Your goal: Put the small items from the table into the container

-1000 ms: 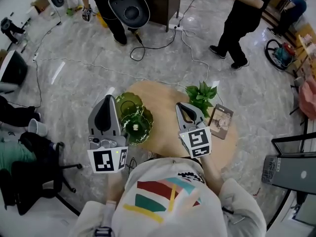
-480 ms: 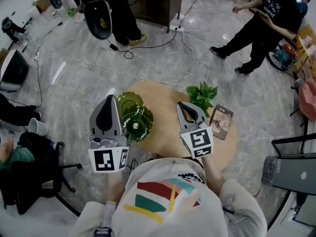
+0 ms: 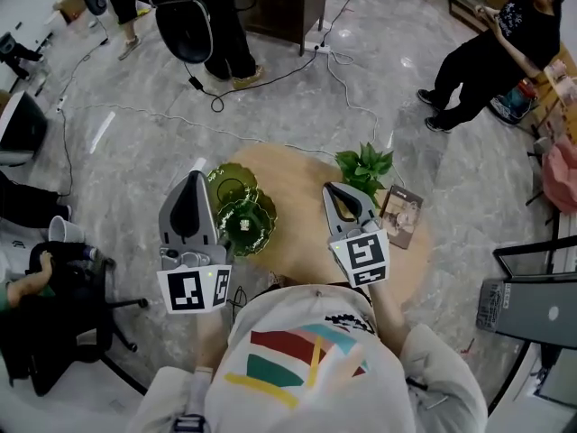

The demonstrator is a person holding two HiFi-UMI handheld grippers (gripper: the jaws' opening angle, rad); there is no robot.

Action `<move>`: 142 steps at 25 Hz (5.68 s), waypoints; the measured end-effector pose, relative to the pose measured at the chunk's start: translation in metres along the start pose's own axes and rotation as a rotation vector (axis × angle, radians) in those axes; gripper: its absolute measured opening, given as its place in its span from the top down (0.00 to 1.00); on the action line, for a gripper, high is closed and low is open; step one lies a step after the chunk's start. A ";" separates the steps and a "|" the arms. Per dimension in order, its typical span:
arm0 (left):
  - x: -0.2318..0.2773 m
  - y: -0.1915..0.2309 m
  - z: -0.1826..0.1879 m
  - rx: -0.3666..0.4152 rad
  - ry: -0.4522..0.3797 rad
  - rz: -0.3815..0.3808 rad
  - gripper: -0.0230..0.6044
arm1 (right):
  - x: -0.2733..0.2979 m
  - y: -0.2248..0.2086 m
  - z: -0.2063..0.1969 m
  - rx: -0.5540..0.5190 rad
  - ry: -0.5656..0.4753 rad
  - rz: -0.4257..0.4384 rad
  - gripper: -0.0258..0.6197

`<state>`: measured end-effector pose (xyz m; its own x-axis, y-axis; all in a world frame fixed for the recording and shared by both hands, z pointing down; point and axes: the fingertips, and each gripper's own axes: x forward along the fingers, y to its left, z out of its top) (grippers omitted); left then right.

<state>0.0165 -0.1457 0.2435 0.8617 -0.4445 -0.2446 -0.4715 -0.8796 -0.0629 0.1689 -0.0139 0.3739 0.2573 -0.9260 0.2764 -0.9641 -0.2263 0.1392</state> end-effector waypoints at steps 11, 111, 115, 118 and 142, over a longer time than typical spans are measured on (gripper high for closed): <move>0.028 -0.064 -0.015 -0.084 0.031 -0.167 0.95 | -0.049 -0.057 -0.006 0.129 -0.090 -0.156 0.94; -0.189 0.162 -0.090 -0.041 0.309 0.674 0.95 | 0.307 0.223 -0.145 -0.266 0.423 0.622 0.92; -0.186 0.164 -0.091 -0.040 0.309 0.673 0.95 | 0.307 0.235 -0.150 -0.246 0.421 0.673 0.81; -0.177 0.157 -0.091 -0.034 0.306 0.648 0.95 | 0.302 0.235 -0.145 -0.203 0.398 0.684 0.60; -0.055 0.060 -0.002 0.060 0.053 0.250 0.95 | 0.035 0.066 0.119 0.023 -0.297 0.221 0.94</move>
<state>-0.0585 -0.1742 0.2555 0.7248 -0.6566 -0.2087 -0.6801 -0.7302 -0.0648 0.1064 -0.0973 0.2794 0.0153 -0.9998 0.0093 -0.9963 -0.0145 0.0843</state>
